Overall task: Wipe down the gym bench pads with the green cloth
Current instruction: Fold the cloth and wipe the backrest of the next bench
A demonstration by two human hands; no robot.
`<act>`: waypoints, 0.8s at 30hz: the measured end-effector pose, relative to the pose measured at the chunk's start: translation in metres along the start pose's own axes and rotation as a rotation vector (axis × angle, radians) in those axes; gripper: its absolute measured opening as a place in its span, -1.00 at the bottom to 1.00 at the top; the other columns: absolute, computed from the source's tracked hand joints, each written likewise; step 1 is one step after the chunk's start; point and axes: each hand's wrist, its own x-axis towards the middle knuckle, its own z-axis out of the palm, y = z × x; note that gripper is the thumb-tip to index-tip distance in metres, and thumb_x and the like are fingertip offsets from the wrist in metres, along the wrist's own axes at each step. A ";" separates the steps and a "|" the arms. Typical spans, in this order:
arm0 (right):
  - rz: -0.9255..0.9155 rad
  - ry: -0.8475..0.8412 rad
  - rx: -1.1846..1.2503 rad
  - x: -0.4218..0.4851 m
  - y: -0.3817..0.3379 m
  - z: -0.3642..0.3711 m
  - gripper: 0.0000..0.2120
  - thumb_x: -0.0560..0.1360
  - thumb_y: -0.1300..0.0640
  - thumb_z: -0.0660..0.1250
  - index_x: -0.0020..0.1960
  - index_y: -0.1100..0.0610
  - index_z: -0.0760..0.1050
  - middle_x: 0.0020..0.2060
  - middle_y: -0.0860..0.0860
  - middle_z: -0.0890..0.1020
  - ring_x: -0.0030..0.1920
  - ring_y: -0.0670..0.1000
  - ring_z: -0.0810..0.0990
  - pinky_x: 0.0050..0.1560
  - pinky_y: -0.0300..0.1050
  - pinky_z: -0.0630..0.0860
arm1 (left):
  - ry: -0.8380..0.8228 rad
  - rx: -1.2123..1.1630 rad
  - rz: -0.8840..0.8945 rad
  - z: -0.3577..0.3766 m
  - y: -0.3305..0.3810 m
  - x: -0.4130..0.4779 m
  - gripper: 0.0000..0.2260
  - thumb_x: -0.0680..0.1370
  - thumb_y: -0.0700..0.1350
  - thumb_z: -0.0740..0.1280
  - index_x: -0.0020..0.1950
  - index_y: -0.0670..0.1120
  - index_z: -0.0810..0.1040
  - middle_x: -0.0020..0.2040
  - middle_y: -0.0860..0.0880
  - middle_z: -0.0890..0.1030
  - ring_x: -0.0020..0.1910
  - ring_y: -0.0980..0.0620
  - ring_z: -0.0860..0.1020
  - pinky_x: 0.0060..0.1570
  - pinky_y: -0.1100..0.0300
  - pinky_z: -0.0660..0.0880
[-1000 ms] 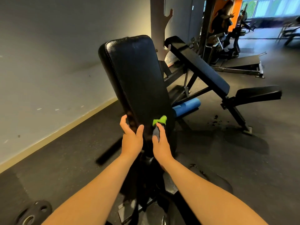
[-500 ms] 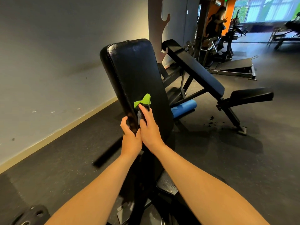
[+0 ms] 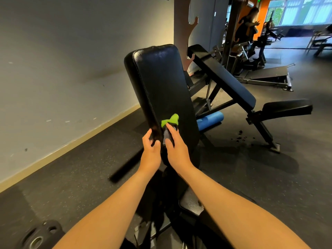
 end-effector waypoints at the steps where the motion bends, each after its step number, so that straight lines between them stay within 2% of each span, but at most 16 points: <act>1: -0.097 -0.037 -0.015 0.008 -0.017 0.004 -0.49 0.67 0.23 0.15 0.54 -0.15 0.23 0.55 -0.11 0.21 0.47 -0.19 0.24 0.36 -0.35 0.25 | -0.022 -0.034 -0.012 -0.004 0.000 0.001 -0.56 0.71 0.03 0.12 0.53 0.29 0.06 0.55 -0.01 0.30 0.47 -0.03 0.37 0.43 -0.15 0.37; 2: -0.192 -0.068 -0.044 0.018 -0.032 0.009 -0.47 0.66 0.26 0.17 0.54 -0.15 0.24 0.56 -0.12 0.18 0.49 -0.18 0.21 0.42 -0.27 0.27 | -0.046 -0.085 -0.023 -0.008 0.002 0.001 -0.61 0.72 0.05 0.09 0.53 0.26 0.10 0.51 0.03 0.34 0.45 0.00 0.39 0.43 -0.13 0.37; 4: -0.328 -0.073 -0.153 0.038 -0.051 0.022 -0.41 0.63 0.31 0.20 0.54 -0.15 0.24 0.59 -0.11 0.10 0.59 -0.08 0.03 0.54 -0.03 0.17 | -0.091 -0.185 -0.038 -0.014 0.009 -0.001 -0.64 0.74 0.08 -0.02 0.54 0.12 0.19 0.44 0.10 0.41 0.39 0.13 0.40 0.42 0.07 0.36; 6: -0.387 -0.021 -0.256 0.048 -0.048 0.031 -0.37 0.60 0.35 0.25 0.54 -0.15 0.24 0.60 -0.10 0.06 0.61 -0.03 -0.07 0.56 0.13 0.15 | -0.105 -0.203 -0.043 -0.017 0.013 -0.003 -0.70 0.74 0.10 -0.06 0.41 0.16 0.31 0.29 0.20 0.48 0.24 0.25 0.46 0.21 0.27 0.43; 7: -0.415 0.004 -0.296 0.048 -0.039 0.033 -0.35 0.58 0.36 0.26 0.54 -0.14 0.24 0.60 -0.10 0.06 0.61 -0.02 -0.06 0.54 0.16 0.18 | -0.105 -0.209 -0.061 -0.019 0.012 -0.004 -0.75 0.74 0.10 -0.05 0.34 0.22 0.33 0.25 0.19 0.50 0.22 0.25 0.47 0.16 0.25 0.46; 8: -0.435 0.019 -0.332 0.044 -0.028 0.033 -0.36 0.58 0.35 0.28 0.53 -0.13 0.26 0.60 -0.10 0.05 0.61 -0.02 -0.06 0.53 0.17 0.21 | -0.107 -0.237 -0.083 -0.020 0.011 -0.004 -0.76 0.73 0.11 -0.04 0.32 0.25 0.33 0.28 0.15 0.50 0.26 0.19 0.48 0.22 0.16 0.47; 10: -0.437 0.029 -0.388 0.030 0.003 0.031 -0.43 0.59 0.32 0.28 0.51 -0.08 0.31 0.60 -0.09 0.03 0.61 -0.03 -0.09 0.55 0.14 0.17 | -0.107 -0.300 -0.127 -0.023 0.003 -0.004 -0.71 0.72 0.14 -0.01 0.40 0.22 0.34 0.41 0.08 0.46 0.40 0.05 0.43 0.41 -0.08 0.38; 11: -0.423 0.017 -0.405 0.022 0.021 0.029 -0.44 0.59 0.32 0.28 0.51 -0.07 0.33 0.61 -0.09 0.02 0.61 -0.03 -0.11 0.56 0.13 0.14 | -0.113 -0.323 -0.138 -0.024 -0.001 -0.006 -0.67 0.72 0.15 0.01 0.45 0.19 0.34 0.44 0.07 0.44 0.45 0.02 0.39 0.45 -0.13 0.33; 14: -0.380 -0.024 -0.457 -0.001 0.068 0.021 -0.39 0.56 0.39 0.29 0.52 -0.05 0.32 0.61 -0.09 0.01 0.61 0.02 -0.08 0.56 0.15 0.13 | -0.123 -0.303 -0.142 -0.021 -0.004 -0.015 -0.59 0.71 0.14 0.04 0.56 0.12 0.25 0.52 0.05 0.35 0.51 -0.01 0.32 0.49 -0.13 0.28; 17: -0.288 -0.061 -0.534 -0.025 0.099 0.016 -0.39 0.54 0.44 0.27 0.51 0.03 0.35 0.62 -0.04 -0.03 0.61 0.01 -0.14 0.58 0.09 0.08 | -0.149 -0.229 -0.162 -0.020 -0.014 -0.025 -0.57 0.71 0.12 0.08 0.59 0.14 0.20 0.51 0.07 0.35 0.48 -0.01 0.35 0.48 -0.11 0.29; 19: -0.227 -0.095 -0.568 -0.035 0.104 0.014 -0.41 0.53 0.42 0.24 0.51 0.07 0.34 0.61 0.05 0.00 0.61 0.06 -0.12 0.57 0.14 0.09 | -0.156 -0.195 -0.169 -0.016 -0.023 -0.033 -0.55 0.70 0.08 0.16 0.59 0.17 0.17 0.45 0.07 0.43 0.41 0.04 0.43 0.45 -0.09 0.34; 21: -0.175 -0.095 -0.559 -0.040 0.097 0.016 -0.37 0.56 0.38 0.21 0.57 0.03 0.21 0.61 0.05 0.01 0.60 0.05 -0.08 0.56 0.13 0.12 | -0.170 -0.190 -0.143 -0.009 -0.030 -0.042 -0.51 0.67 0.03 0.25 0.57 0.18 0.15 0.38 0.09 0.48 0.33 0.13 0.49 0.37 0.03 0.44; 23: -0.109 -0.088 -0.441 -0.042 0.085 0.014 -0.31 0.62 0.29 0.19 0.60 -0.13 -0.03 0.61 -0.08 -0.06 0.59 -0.08 -0.11 0.57 0.00 0.11 | -0.147 -0.160 -0.109 0.002 -0.033 -0.050 -0.55 0.66 -0.01 0.28 0.50 0.16 0.20 0.26 0.17 0.52 0.21 0.25 0.51 0.12 0.29 0.52; 24: -0.123 -0.124 -0.419 -0.043 0.082 0.011 -0.30 0.63 0.27 0.20 0.58 -0.15 -0.06 0.61 -0.13 -0.10 0.59 -0.13 -0.16 0.57 -0.05 0.07 | -0.110 -0.144 -0.098 0.008 -0.035 -0.051 -0.60 0.66 -0.03 0.28 0.45 0.15 0.24 0.21 0.18 0.53 0.15 0.27 0.53 0.00 0.35 0.51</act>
